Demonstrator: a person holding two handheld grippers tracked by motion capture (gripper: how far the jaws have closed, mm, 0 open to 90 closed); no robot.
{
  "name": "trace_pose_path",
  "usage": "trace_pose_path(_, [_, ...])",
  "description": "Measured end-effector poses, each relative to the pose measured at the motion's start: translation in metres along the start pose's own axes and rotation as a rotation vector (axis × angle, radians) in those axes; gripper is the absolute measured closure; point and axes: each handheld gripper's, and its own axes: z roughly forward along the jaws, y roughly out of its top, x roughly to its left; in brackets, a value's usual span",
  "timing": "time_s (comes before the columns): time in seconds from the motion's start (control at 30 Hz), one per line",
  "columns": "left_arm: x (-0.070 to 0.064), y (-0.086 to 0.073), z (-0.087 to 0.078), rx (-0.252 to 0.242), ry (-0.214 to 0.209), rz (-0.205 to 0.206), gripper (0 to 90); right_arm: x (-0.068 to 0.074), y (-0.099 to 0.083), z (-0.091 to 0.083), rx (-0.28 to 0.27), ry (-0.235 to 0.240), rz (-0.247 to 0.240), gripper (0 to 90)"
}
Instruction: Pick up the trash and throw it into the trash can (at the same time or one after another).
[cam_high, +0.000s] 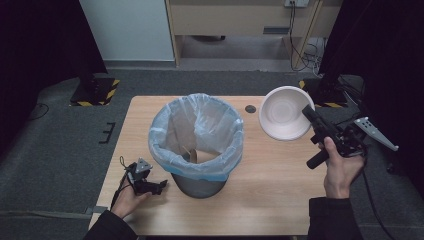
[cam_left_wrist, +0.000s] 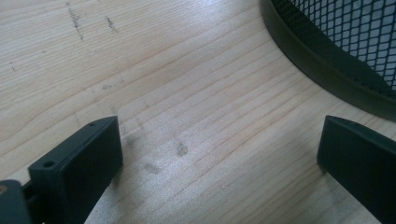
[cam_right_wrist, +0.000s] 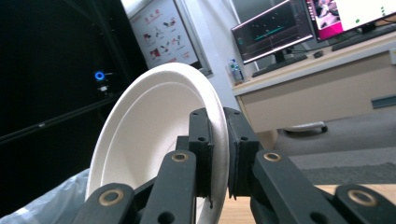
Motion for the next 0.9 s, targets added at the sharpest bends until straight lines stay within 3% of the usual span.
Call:
trace_pose_path(0.53, [0.000,0.000,0.000,0.001,0.002,-0.001,0.0,0.036,0.010,0.000,-0.029,0.104,-0.039,82.8])
trace_pose_path(0.9, [0.000,0.000,0.000,0.001,0.002,-0.001,0.0,0.067,0.005,0.023,0.003,0.170,-0.070,82.8])
